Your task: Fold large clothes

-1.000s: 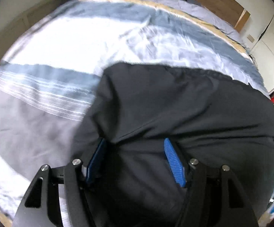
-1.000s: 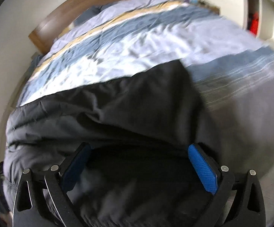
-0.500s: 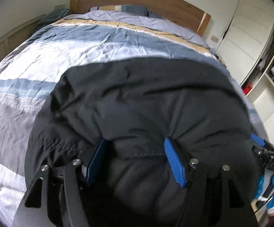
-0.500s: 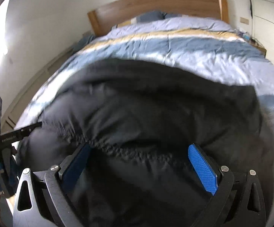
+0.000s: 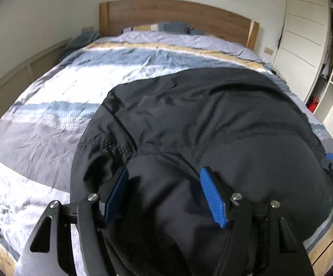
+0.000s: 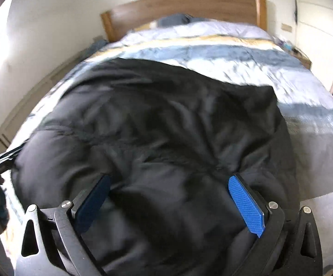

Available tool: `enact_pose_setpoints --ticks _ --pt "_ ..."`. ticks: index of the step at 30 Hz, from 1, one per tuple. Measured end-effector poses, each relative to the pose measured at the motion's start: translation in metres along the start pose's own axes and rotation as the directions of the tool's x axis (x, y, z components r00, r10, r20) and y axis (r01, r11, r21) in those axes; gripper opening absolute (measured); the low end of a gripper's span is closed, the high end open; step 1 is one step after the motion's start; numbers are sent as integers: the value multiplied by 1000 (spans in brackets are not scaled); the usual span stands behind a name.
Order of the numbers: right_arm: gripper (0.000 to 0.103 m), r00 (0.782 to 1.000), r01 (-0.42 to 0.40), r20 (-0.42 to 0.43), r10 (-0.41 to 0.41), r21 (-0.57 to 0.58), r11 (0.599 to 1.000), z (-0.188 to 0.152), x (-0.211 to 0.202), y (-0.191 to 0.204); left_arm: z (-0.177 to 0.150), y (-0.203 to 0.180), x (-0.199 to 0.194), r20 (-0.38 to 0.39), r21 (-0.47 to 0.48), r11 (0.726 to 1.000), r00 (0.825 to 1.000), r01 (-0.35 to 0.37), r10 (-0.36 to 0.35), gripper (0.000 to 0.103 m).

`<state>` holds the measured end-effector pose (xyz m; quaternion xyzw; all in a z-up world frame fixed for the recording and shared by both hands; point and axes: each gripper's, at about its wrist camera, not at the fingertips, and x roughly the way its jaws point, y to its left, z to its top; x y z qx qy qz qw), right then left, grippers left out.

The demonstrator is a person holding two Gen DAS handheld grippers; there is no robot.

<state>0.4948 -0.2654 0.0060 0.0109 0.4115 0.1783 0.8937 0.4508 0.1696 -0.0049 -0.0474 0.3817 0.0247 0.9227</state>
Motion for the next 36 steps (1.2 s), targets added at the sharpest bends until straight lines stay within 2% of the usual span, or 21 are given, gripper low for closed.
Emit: enact_pose_setpoints --ticks 6,12,26,36 --pt "101 998 -59 23 61 -101 993 -16 -10 42 -11 -16 -14 33 37 999 999 -2 0 63" --pt "102 999 -54 -8 54 -109 993 -32 9 52 -21 -18 -7 28 38 999 1000 2 -3 64" --pt "103 1000 -18 -11 17 -85 996 -53 10 19 -27 -20 8 15 58 998 999 -37 36 69" --pt "103 997 41 -59 -43 -24 999 -71 -8 -15 -30 -22 3 -31 88 992 995 -95 98 69"
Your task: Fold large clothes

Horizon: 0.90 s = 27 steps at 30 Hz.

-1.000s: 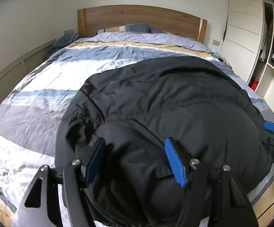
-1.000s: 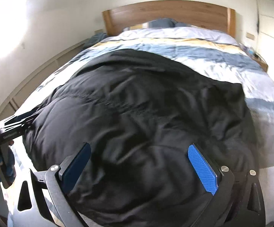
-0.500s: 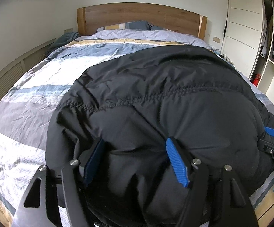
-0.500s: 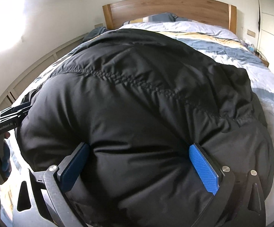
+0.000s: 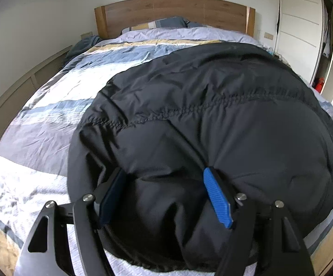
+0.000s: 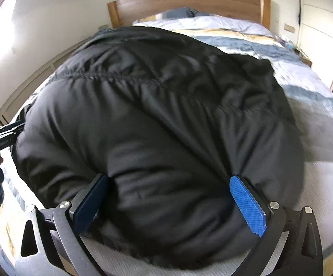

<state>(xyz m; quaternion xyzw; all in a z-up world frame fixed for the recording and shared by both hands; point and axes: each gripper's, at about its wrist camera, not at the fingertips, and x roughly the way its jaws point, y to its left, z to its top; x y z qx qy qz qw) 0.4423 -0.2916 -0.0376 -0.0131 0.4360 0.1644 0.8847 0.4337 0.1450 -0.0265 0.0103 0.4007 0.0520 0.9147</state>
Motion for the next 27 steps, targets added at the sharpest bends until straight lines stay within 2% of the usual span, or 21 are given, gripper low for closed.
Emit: enact_pose_setpoints --ticks 9,13,20,24,27 --pt "103 990 124 -73 -118 72 990 -31 -42 -39 -12 24 -48 -48 -19 998 998 -52 51 69" --pt "103 992 126 -24 -124 123 984 -45 -85 -55 -21 54 -88 -29 -71 995 997 -75 73 69" --pt "103 988 120 85 -132 134 984 -47 -156 -57 -26 107 -164 97 -184 983 995 20 -3 69" --pt "103 980 112 146 -136 163 980 -48 -190 -64 -21 129 -184 77 -213 975 996 56 -40 69" --pt "103 977 103 162 -136 199 975 -44 -201 -71 -20 142 -186 67 -257 962 995 95 -80 69"
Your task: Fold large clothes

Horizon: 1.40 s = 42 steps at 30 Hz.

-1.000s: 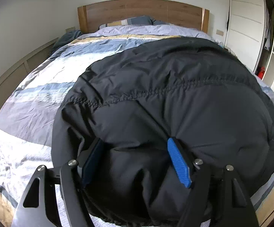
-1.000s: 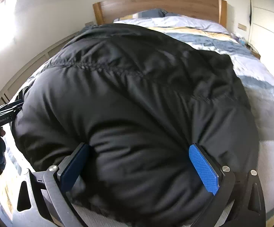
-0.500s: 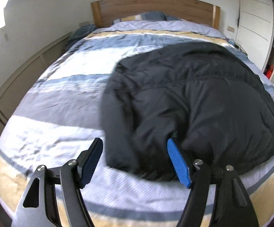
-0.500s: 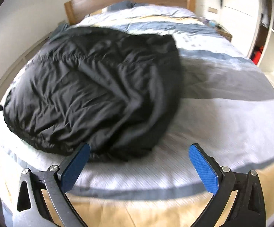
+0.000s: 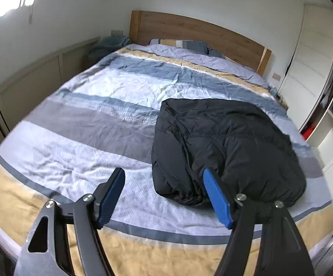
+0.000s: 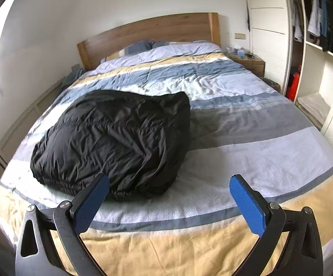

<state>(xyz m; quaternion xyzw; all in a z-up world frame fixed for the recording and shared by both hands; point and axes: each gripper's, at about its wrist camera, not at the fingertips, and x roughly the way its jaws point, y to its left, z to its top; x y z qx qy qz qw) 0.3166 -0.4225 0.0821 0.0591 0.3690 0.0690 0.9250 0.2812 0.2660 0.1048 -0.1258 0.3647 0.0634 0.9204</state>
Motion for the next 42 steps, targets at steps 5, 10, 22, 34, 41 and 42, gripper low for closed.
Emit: enact_pose_setpoints --ticks 5,10,22,34,41,42 --pt "103 1000 -27 -7 27 80 996 14 10 -11 8 18 19 -42 -86 996 999 25 -29 69" --pt "103 996 -56 -61 66 146 988 27 50 -16 21 37 63 -88 -169 984 994 54 -70 69" --pt "103 957 -106 -223 185 326 939 39 200 -34 43 47 203 -189 -264 948 955 176 -230 69" --pt "103 869 -245 -255 425 523 816 3 288 -58 31 45 313 -294 -304 913 885 273 -362 91" --pt "103 794 -368 -257 550 517 773 2 308 -37 14 56 344 -301 -452 781 750 432 -589 96" --pt "103 768 -403 -249 590 528 748 3 313 -30 13 52 348 -304 -473 749 712 465 -633 96"
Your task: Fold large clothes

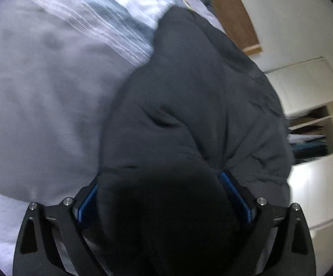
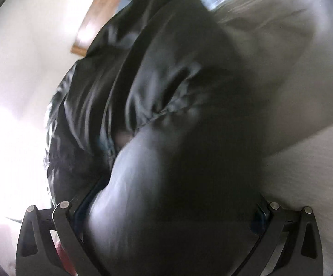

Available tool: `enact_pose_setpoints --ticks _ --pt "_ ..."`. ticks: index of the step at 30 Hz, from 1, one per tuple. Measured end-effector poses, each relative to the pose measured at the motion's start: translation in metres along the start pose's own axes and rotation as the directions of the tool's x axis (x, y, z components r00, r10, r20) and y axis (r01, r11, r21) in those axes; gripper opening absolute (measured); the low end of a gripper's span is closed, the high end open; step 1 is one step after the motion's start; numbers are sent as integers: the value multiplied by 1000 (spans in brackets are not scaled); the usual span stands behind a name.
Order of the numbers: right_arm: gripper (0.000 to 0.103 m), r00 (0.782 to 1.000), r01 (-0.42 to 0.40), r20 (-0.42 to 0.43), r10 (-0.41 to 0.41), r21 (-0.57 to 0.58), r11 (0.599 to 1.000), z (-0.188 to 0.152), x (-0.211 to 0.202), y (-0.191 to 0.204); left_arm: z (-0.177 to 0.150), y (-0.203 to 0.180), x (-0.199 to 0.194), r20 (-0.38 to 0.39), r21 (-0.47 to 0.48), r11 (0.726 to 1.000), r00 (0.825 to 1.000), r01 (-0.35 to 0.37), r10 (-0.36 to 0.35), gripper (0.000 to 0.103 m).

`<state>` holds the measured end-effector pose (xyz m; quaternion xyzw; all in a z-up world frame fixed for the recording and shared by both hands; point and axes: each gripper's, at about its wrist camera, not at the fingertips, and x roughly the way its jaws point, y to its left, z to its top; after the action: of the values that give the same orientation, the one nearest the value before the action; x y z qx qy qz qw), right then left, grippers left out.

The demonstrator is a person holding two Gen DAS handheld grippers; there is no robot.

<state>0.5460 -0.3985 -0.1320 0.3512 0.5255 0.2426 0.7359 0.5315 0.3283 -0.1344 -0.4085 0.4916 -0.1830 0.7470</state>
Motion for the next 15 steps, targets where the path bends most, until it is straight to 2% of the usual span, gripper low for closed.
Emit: enact_pose_setpoints --ticks 2,3,6,9,11,12,13,14,15 --pt "103 997 -66 -28 66 -7 998 1 14 5 -2 -6 15 -68 -15 994 992 108 -109 96" --pt "103 996 -87 -39 86 -14 996 1 20 7 -4 -9 23 -87 -8 992 988 126 -126 96" --pt "103 995 -98 -39 97 -22 995 -1 25 6 -6 -9 31 -84 -2 993 989 120 -120 96" --pt "103 996 -89 -27 88 -27 996 -1 29 8 -11 -16 30 -44 15 996 995 85 -84 94" --pt "103 997 -73 -35 72 -27 997 -3 31 13 -17 -29 30 -38 44 996 996 83 -81 81" --pt "103 997 -75 -38 74 -29 997 -3 32 18 -19 -36 29 -40 65 993 994 102 -99 60" --pt "94 996 -79 -34 78 -34 996 -4 26 24 -21 -46 26 -38 94 989 993 118 -115 47" --pt "77 995 -101 -19 101 -43 994 -2 21 31 -24 -58 23 -35 129 983 991 129 -125 42" --pt "69 992 -127 -7 127 -48 991 -2 18 37 -26 -68 20 -30 154 978 990 137 -134 36"
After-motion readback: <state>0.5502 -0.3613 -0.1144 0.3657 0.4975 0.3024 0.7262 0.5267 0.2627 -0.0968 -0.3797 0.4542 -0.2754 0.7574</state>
